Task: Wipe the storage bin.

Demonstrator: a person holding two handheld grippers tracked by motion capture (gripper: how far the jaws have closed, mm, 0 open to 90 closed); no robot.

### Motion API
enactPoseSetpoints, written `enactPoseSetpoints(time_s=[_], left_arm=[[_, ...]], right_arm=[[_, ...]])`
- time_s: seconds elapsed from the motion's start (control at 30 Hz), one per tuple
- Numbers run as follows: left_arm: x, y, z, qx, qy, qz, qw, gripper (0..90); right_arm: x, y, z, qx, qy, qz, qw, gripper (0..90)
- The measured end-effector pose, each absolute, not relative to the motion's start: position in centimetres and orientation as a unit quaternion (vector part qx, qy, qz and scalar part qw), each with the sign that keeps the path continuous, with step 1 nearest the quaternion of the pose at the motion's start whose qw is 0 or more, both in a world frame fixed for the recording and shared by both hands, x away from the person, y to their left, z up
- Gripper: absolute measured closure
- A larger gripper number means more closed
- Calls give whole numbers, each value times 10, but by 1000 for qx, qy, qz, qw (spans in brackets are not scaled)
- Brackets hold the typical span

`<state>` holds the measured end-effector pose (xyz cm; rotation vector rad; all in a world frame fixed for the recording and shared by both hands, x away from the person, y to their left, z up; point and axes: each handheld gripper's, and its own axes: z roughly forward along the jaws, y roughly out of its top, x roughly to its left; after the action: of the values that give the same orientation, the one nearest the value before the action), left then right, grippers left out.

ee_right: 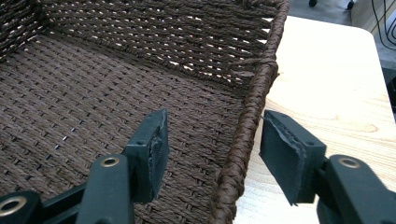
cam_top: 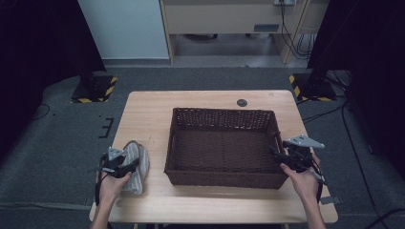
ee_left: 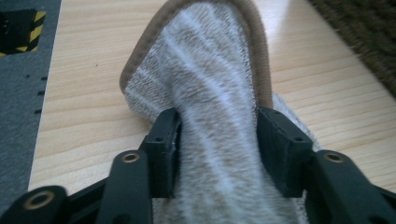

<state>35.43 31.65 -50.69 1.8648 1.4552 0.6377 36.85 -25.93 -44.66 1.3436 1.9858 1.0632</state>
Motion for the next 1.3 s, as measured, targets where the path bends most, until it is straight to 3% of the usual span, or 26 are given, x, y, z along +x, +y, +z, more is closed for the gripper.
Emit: enactPoseSetpoints(time_s=[1.3], left_arm=[[352, 271, -432, 697, 494, 258, 451, 455]], right_arm=[[375, -257, -446, 517, 734, 367, 245, 533]])
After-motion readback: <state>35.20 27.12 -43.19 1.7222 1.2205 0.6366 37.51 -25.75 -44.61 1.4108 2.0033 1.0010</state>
